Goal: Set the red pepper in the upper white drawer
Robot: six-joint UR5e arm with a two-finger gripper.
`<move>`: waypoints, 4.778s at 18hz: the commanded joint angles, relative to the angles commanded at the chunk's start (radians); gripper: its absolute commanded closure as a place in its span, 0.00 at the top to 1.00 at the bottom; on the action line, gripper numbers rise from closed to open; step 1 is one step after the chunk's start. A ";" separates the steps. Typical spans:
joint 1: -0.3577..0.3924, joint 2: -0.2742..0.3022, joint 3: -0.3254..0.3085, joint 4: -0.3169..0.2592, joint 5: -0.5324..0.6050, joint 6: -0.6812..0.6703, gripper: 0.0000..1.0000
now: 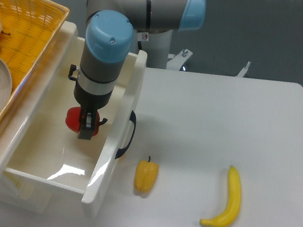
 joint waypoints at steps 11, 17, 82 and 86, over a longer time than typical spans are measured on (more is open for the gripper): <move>-0.015 -0.018 -0.002 0.012 0.008 -0.003 0.66; -0.025 -0.023 -0.020 0.049 0.020 -0.002 0.78; 0.505 -0.348 0.132 0.133 0.253 -0.253 1.00; 0.503 -0.374 0.140 0.140 0.293 -0.223 1.00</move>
